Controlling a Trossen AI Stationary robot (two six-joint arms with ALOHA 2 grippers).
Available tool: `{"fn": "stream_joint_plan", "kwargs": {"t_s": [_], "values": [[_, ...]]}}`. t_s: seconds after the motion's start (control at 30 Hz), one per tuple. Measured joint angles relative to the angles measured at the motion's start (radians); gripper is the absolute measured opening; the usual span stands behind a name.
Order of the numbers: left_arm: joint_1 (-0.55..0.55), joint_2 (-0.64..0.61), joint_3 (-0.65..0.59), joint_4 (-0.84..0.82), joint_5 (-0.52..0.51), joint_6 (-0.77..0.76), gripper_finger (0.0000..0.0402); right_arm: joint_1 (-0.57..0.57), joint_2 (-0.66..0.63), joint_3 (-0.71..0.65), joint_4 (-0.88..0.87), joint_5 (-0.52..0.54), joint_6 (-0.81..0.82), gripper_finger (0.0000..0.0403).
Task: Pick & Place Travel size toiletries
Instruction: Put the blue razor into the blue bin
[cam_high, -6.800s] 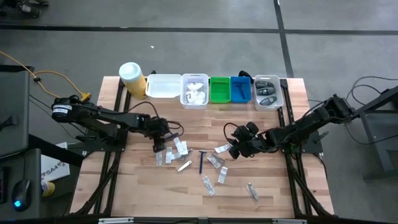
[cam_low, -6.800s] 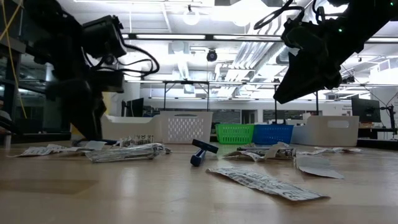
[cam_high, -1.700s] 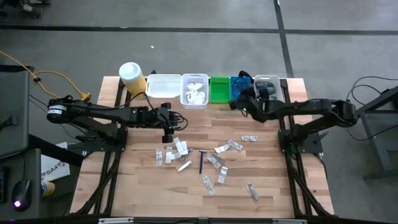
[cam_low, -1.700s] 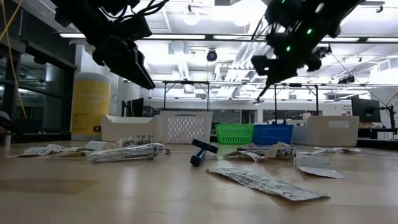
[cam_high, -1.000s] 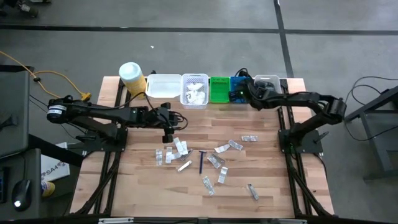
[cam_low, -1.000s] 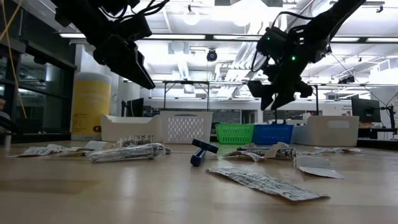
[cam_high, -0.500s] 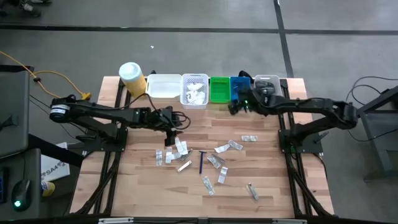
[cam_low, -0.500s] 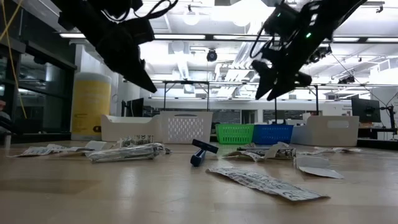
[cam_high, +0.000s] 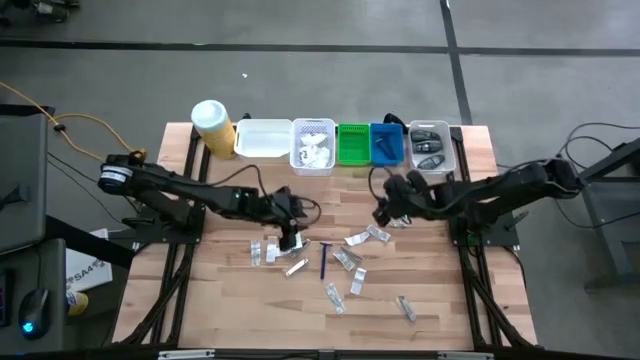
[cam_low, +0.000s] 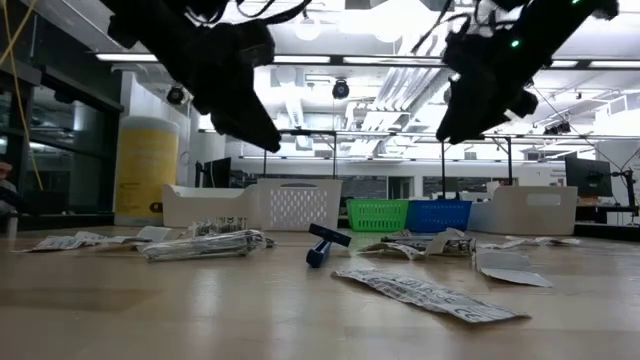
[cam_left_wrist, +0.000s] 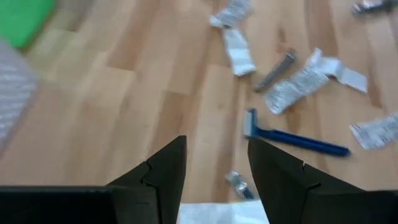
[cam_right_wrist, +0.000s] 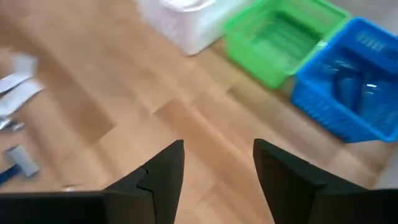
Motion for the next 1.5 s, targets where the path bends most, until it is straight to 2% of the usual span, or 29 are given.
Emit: {"fn": "stream_joint_plan", "kwargs": {"t_s": [0.2, 0.33, 0.63, 0.77, 0.83, 0.93, 1.13, 1.27, 1.33, 1.5], "values": [[-0.049, 0.069, 0.045, 0.005, -0.002, 0.072, 0.0173, 0.146, 0.002, 0.0, 0.003, 0.013, 0.078, 0.0176], [-0.046, 0.095, 0.047, 0.029, -0.005, -0.057, 0.0173, 0.225, 0.002, 0.0, 0.005, 0.041, 0.157, 0.0171], [-0.054, 0.125, 0.048, 0.039, -0.007, -0.337, 0.0173, 0.334, 0.002, 0.0, 0.012, 0.055, 0.163, 0.0161], [-0.053, 0.148, 0.048, 0.058, 0.012, -0.381, 0.0173, 0.357, 0.003, 0.0, 0.016, 0.056, 0.166, 0.0156], [-0.053, 0.171, 0.047, 0.078, 0.049, -0.332, 0.0173, 0.367, 0.003, 0.0, 0.016, 0.057, 0.178, 0.0153], [-0.055, 0.221, 0.069, 0.117, 0.113, -0.102, 0.0173, 0.379, 0.003, 0.0, 0.016, 0.056, 0.185, 0.015], [-0.056, 0.272, 0.149, -0.015, 0.128, 0.212, 0.0173, 0.401, 0.003, 0.0, 0.03, 0.052, 0.186, 0.0148], [-0.068, 0.313, 0.161, 0.021, 0.127, 0.403, 0.0173, 0.412, 0.003, 0.0, 0.036, 0.054, 0.186, 0.0148], [-0.068, 0.331, 0.162, 0.057, 0.123, 0.46, 0.0173, 0.411, 0.003, 0.0, 0.036, 0.053, 0.186, 0.0148], [-0.065, 0.361, 0.16, 0.069, 0.041, 0.496, 0.0173, 0.411, 0.003, 0.0, 0.036, 0.054, 0.182, 0.0148]]}}
